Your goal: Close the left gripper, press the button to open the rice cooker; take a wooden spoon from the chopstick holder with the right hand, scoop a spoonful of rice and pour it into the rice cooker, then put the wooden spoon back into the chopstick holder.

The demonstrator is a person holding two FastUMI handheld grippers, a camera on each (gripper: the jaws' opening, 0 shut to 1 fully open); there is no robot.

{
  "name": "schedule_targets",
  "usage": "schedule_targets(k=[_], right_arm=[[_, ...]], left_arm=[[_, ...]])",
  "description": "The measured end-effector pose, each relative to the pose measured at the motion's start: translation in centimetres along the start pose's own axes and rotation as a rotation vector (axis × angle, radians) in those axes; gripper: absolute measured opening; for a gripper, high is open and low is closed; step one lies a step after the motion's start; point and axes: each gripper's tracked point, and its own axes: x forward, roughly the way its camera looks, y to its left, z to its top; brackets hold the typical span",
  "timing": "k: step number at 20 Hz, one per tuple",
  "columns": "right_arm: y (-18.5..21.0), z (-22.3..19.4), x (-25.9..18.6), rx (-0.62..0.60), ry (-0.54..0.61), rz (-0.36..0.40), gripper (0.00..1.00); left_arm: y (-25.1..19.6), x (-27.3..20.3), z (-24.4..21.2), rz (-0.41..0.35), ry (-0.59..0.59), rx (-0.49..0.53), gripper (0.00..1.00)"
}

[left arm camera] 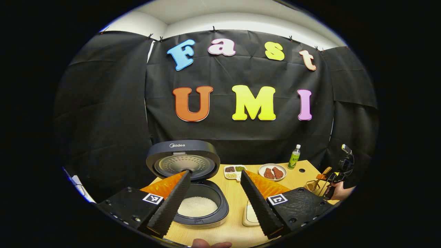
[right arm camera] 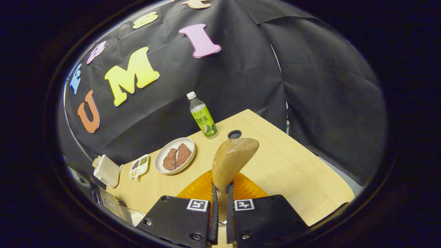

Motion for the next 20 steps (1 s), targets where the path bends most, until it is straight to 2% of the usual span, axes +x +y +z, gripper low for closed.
schedule_targets(k=[3, 5, 6, 7, 8, 9, 11, 12, 16, 17, 18, 20], right_arm=[[0.1, 0.3, -0.3, 0.014, -0.014, 0.02, 0.18], [-0.3, 1.5, -0.9, -0.009, -0.046, 0.011, 0.25], [-0.5, 2.0, -1.2, -0.017, -0.059, 0.004, 0.39], [-0.6, 2.7, -1.8, -0.017, -0.072, 0.001, 0.45], [-0.6, 3.5, -2.3, -0.017, -0.088, -0.005, 0.58], [-0.7, 4.4, -3.1, -0.022, -0.107, -0.015, 0.62], [-1.2, 6.2, -4.5, -0.065, -0.153, -0.051, 0.78], [-0.9, 7.4, -5.5, -0.089, -0.18, -0.06, 0.82], [1.0, 10.3, -9.2, -0.166, -0.254, -0.074, 0.83], [1.5, 10.6, -10.3, -0.19, -0.265, -0.082, 0.86], [2.5, 10.9, -11.4, -0.21, -0.28, -0.076, 0.98], [4.6, 11.4, -13.8, -0.246, -0.307, -0.062, 0.99]], left_arm=[[0.1, -0.1, 0.1, 0.0, -0.01, 0.003, 0.95], [0.5, -0.3, 0.4, 0.005, -0.017, -0.001, 0.95], [0.6, -0.3, 0.7, 0.007, -0.025, -0.007, 0.95], [0.8, -0.4, 0.9, 0.009, -0.031, -0.011, 0.95], [0.9, -0.3, 1.0, 0.012, -0.036, -0.013, 0.95], [1.2, -0.3, 1.1, 0.013, -0.039, -0.017, 0.95], [1.4, -0.3, 1.6, 0.012, -0.044, -0.017, 0.95], [1.7, -0.3, 1.9, 0.011, -0.052, -0.011, 0.95], [3.5, 0.0, 4.0, 0.029, -0.089, -0.009, 0.95], [4.2, 0.1, 4.7, 0.04, -0.093, -0.01, 0.95], [4.9, 0.1, 4.9, 0.054, -0.089, -0.012, 0.95], [5.7, 0.2, 6.4, 0.061, -0.109, -0.032, 0.94]])
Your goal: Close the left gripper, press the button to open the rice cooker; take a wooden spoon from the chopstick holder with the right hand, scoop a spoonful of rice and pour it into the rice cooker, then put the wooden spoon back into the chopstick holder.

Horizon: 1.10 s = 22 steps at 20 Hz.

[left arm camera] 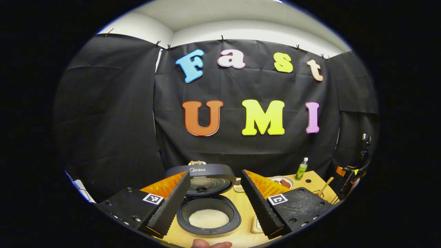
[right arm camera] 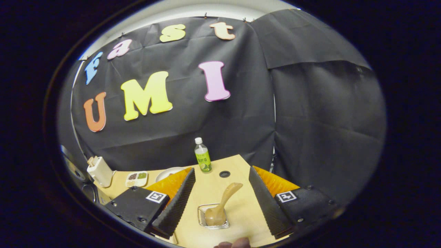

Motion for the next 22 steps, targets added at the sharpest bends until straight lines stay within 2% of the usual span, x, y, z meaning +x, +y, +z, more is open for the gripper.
schedule_targets(k=[3, 7, 10, 14, 18, 22], right_arm=[[2.9, 2.2, -3.2, -0.043, -0.054, 0.045, 0.99], [5.7, 3.3, -6.7, -0.083, -0.082, 0.111, 1.0], [7.0, 3.0, -9.0, -0.116, -0.096, 0.137, 0.99], [8.4, 0.4, -12.1, -0.108, -0.054, 0.172, 1.0], [8.5, -2.1, -14.2, -0.064, -0.002, 0.176, 0.99], [6.8, -2.0, -15.2, -0.06, -0.004, 0.143, 1.0]], left_arm=[[1.4, 1.5, 1.4, 0.032, 0.003, -0.009, 0.94], [1.9, 4.1, 1.6, 0.035, 0.053, -0.041, 0.94], [2.8, 6.7, 1.4, 0.054, 0.081, -0.031, 0.94], [3.2, 10.1, -1.2, 0.059, 0.212, -0.054, 0.95], [3.3, 12.2, -3.1, 0.066, 0.293, -0.056, 0.95], [4.7, 13.4, -4.6, 0.116, 0.347, -0.058, 0.95]])
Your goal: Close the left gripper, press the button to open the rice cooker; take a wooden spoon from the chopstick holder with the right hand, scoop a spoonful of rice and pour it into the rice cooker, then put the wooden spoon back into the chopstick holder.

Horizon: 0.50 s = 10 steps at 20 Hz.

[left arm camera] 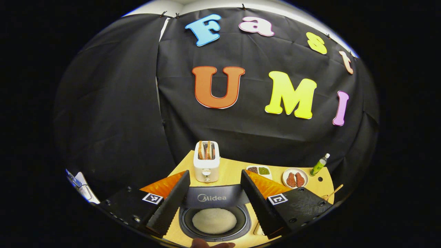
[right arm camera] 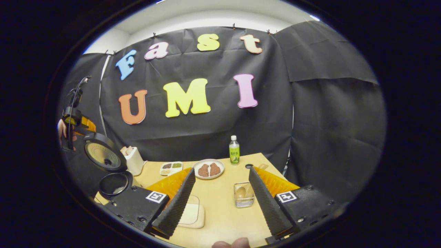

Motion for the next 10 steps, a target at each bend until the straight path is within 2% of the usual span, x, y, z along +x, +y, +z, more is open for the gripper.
schedule_targets(k=[4, 10], right_arm=[[-0.9, 0.1, -0.5, 0.007, 0.001, -0.024, 1.0], [0.5, 0.7, -0.7, -0.012, -0.013, 0.001, 1.0]], left_arm=[[0.7, 2.0, -0.8, 0.013, 0.066, -0.033, 0.96], [0.2, 0.0, -4.1, -0.028, 0.158, -0.042, 0.97]])
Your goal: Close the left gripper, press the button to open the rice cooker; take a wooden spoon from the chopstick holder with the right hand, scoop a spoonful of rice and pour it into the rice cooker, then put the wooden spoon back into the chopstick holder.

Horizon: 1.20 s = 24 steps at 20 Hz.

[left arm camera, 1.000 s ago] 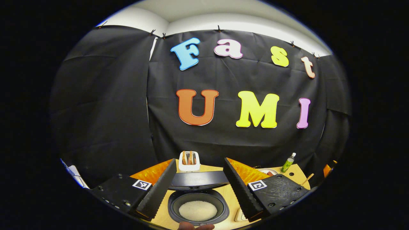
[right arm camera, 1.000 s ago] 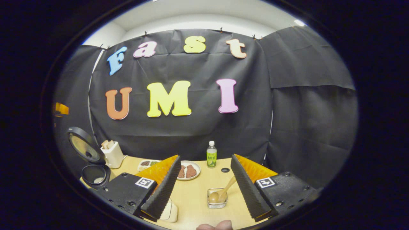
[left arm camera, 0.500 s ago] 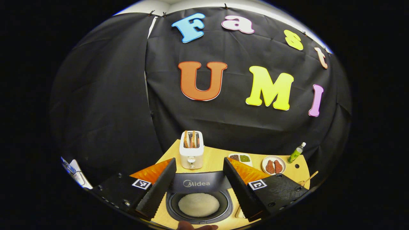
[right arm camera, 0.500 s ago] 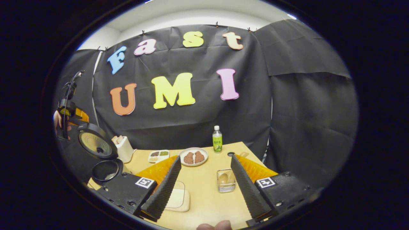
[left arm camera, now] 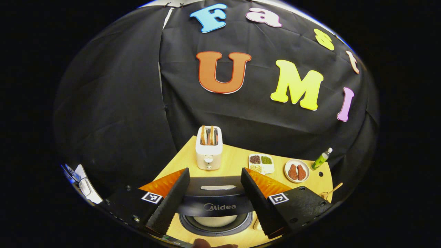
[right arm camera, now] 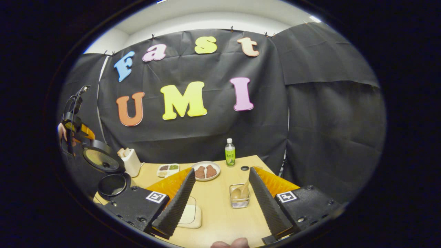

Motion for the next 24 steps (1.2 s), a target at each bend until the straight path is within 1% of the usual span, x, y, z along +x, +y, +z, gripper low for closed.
schedule_targets(k=[5, 11, 16, 17, 18, 19, 20, 24], right_arm=[[2.0, -0.3, 0.2, -0.015, 0.006, 0.046, 1.0], [3.4, -0.3, 0.7, -0.029, -0.002, 0.085, 1.0], [3.2, -0.9, 1.1, -0.047, 0.003, 0.096, 1.0], [3.3, -1.0, 1.2, -0.048, 0.008, 0.1, 1.0], [3.3, -1.0, 1.4, -0.051, 0.009, 0.104, 1.0], [3.3, -0.8, 1.6, -0.056, 0.007, 0.105, 1.0], [3.4, -0.8, 1.7, -0.058, 0.005, 0.108, 1.0], [3.6, -0.5, 2.1, -0.061, 0.0, 0.121, 1.0]], left_arm=[[-0.8, -2.0, -5.1, -0.048, 0.117, -0.005, 0.96], [-1.2, -4.3, -10.6, -0.054, 0.204, 0.041, 0.97], [-1.0, -4.2, -14.7, -0.057, 0.313, 0.024, 0.97], [-1.0, -4.1, -15.4, -0.055, 0.335, 0.029, 1.0], [-1.0, -3.9, -16.0, -0.054, 0.353, 0.033, 0.97], [-0.9, -3.7, -16.7, -0.051, 0.372, 0.037, 1.0], [-0.9, -3.6, -17.3, -0.049, 0.39, 0.039, 0.97], [-0.9, -2.9, -18.2, -0.033, 0.427, 0.008, 0.97]])
